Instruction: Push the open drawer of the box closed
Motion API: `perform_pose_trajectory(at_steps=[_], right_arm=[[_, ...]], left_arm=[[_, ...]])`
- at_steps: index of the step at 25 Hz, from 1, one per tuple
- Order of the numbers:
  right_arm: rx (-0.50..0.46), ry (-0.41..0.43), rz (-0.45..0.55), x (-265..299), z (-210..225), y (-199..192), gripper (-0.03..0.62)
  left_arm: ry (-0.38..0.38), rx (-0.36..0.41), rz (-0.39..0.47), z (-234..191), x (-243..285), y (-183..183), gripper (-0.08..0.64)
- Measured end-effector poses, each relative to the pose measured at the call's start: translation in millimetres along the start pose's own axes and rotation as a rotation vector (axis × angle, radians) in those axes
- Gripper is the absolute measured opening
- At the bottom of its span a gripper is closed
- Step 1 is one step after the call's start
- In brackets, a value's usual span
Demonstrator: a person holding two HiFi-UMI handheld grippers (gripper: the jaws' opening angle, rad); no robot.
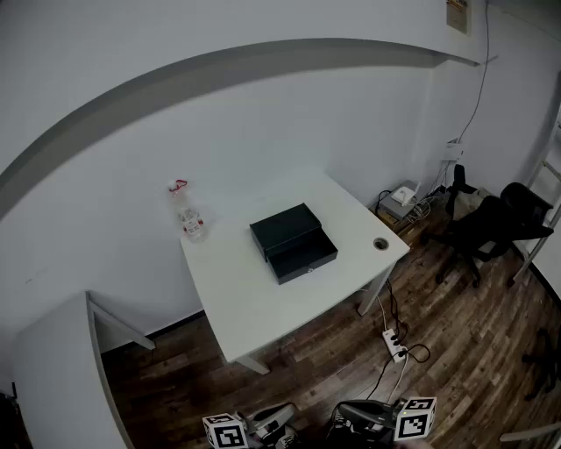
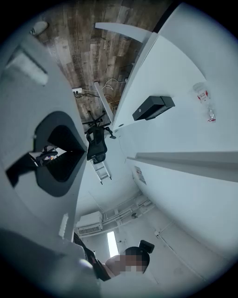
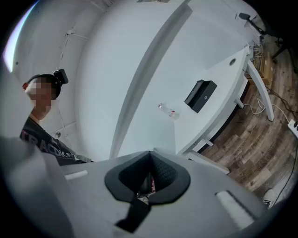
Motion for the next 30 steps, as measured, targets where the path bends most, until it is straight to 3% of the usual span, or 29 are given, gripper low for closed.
perform_pose_trajectory(at_steps=[18, 24, 30], right_arm=[[-0.007, -0.009, 0.035, -26, 15, 20, 0.005], [-0.020, -0.012, 0.063, -46, 35, 49, 0.006], [-0.040, 0.023, 0.029, -56, 50, 72, 0.015]], left_arm=[[0.000, -0.007, 0.006, 6, 28, 5, 0.000], [0.040, -0.003, 0.048, 3, 43, 12, 0.001], [0.069, -0.001, 0.120, -1, 63, 25, 0.000]])
Point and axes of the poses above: the fingertips, and each gripper's own axes: x forward along the fingers, z to its right, y out of its top, the point moved 1 cm from there along -x, backward along the fingers, and after that the axes turned 12 degrees about -z, right-handed, at the moved point
